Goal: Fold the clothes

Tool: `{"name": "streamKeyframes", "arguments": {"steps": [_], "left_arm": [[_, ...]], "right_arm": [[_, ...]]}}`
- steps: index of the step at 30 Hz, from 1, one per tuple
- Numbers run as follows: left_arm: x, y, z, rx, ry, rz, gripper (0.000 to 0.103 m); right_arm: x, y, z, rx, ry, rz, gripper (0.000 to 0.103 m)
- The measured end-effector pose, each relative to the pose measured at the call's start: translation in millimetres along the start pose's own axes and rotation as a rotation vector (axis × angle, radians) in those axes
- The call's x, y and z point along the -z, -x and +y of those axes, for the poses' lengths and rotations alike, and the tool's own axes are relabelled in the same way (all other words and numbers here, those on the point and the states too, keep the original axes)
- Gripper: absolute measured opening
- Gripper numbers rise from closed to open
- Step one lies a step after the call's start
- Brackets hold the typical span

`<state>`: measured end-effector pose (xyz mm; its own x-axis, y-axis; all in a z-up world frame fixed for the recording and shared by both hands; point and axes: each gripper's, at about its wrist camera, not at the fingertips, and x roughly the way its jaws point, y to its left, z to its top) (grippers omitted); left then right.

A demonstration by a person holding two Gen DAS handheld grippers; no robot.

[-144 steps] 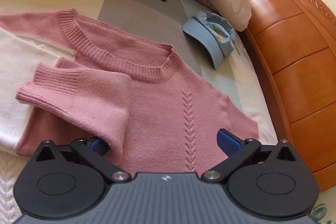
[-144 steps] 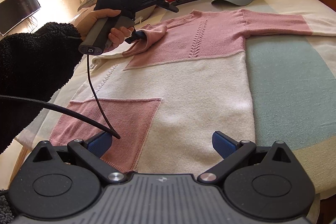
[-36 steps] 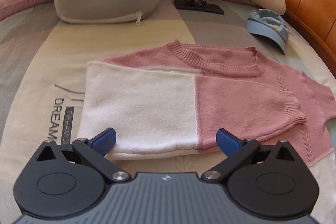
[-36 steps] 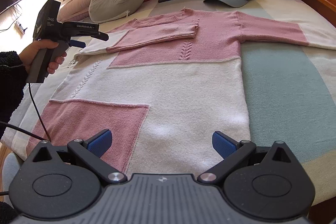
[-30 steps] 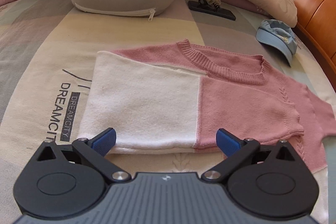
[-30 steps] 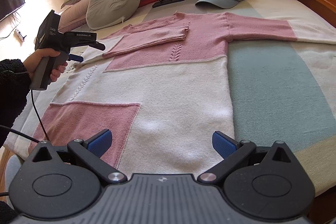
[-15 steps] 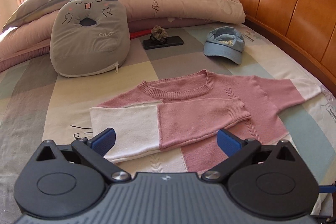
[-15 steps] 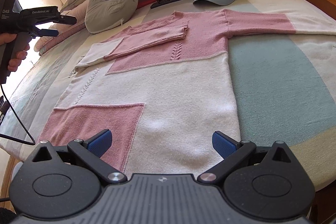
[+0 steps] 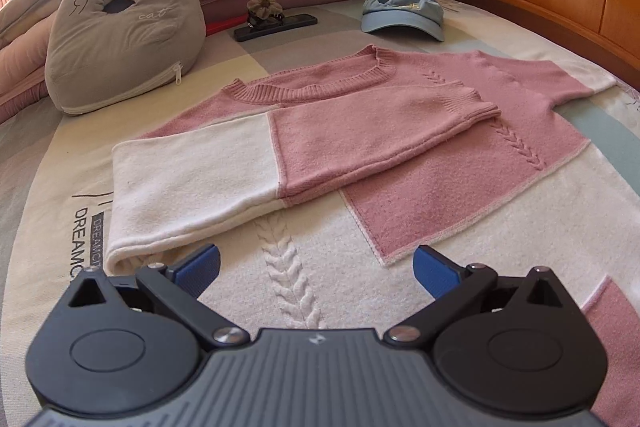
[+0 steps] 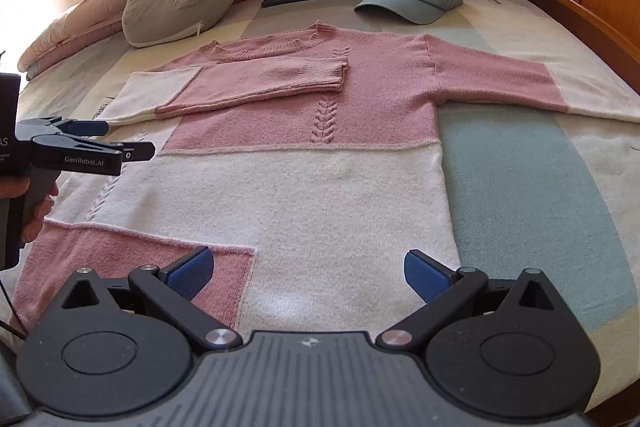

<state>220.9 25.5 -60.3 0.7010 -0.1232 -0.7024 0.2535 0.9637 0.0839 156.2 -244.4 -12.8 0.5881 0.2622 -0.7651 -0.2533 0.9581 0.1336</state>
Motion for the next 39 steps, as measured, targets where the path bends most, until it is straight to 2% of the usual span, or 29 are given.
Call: {"name": "streamKeyframes", "arguments": {"steps": [2, 6, 9, 14, 19, 26, 35, 39], "left_arm": [[5, -5, 1, 0.006, -0.02, -0.012, 0.102], [16, -4, 10, 0.053, -0.012, -0.073, 0.102], [19, -2, 18, 0.073, -0.051, -0.062, 0.102], [22, 2, 33, 0.016, -0.05, -0.062, 0.102], [26, -3, 47, 0.065, 0.018, -0.052, 0.102], [28, -8, 50, 0.09, 0.035, -0.059, 0.102], [28, -9, 51, 0.093, 0.042, -0.057, 0.102], [28, -9, 51, 0.094, 0.042, -0.057, 0.102]], "right_arm": [[-13, -8, 4, 0.027, 0.008, -0.007, 0.103], [-41, -30, 10, 0.023, 0.024, -0.026, 0.103], [-58, -46, 12, 0.031, 0.026, -0.042, 0.103], [-86, -72, 18, -0.029, 0.019, -0.101, 0.103], [-108, -105, 25, -0.097, 0.041, -0.103, 0.103], [-106, -143, 28, -0.116, 0.075, -0.074, 0.103], [-92, -146, 29, -0.112, 0.16, -0.146, 0.103], [-91, -146, 32, -0.092, 0.193, -0.137, 0.103]]}}
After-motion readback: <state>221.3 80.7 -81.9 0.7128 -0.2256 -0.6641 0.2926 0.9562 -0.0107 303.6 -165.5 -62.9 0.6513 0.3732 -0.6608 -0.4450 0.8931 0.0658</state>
